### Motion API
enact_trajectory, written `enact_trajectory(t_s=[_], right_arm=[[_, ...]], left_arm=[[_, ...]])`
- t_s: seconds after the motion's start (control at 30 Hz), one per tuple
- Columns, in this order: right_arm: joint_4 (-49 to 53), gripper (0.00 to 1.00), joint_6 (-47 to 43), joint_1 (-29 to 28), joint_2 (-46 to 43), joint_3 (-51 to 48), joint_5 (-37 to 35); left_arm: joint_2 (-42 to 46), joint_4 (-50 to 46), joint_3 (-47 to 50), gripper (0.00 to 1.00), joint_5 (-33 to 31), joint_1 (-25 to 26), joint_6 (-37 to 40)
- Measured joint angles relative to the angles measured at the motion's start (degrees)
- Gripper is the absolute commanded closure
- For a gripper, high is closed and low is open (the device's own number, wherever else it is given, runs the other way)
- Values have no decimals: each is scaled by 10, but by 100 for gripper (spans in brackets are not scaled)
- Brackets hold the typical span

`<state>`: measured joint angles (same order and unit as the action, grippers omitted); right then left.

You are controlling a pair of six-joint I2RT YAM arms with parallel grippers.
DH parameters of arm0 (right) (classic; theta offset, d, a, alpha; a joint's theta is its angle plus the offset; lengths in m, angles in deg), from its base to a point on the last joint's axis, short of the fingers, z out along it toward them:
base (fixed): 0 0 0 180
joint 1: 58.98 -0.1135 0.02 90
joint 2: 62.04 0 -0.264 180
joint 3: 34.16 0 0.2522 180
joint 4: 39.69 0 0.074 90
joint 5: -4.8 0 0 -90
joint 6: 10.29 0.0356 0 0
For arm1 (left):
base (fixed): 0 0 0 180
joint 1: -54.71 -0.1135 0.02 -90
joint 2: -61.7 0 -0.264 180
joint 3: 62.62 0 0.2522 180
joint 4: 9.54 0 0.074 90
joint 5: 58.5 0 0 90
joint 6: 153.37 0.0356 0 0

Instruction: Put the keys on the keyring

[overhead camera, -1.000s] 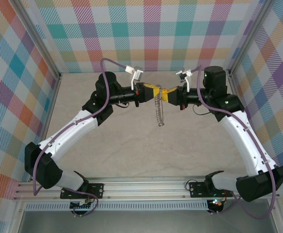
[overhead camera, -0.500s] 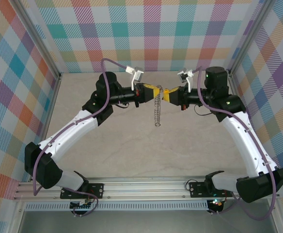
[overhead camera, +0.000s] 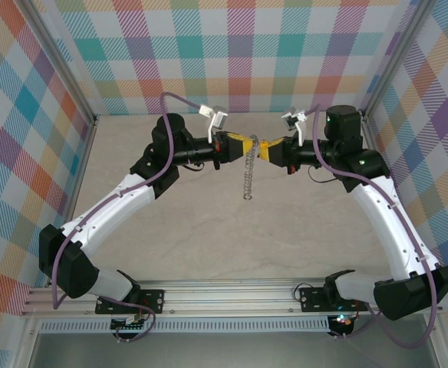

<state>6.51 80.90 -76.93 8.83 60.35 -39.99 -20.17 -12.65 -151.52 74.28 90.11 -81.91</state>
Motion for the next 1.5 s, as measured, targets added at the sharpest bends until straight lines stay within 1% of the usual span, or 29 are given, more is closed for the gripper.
enact_trajectory(t_s=[0.77,0.93,1.13,1.5], right_arm=[[11,100,0,1,2,19,-3],[27,100,-9,3,14,33,8],[47,100,-22,4,30,38,16],[82,100,-47,8,43,46,21]], left_arm=[[6,0,0,100,0,1,11],[6,-6,0,100,3,1,20],[5,-46,-14,100,15,1,35],[-23,-116,-56,100,43,1,70]])
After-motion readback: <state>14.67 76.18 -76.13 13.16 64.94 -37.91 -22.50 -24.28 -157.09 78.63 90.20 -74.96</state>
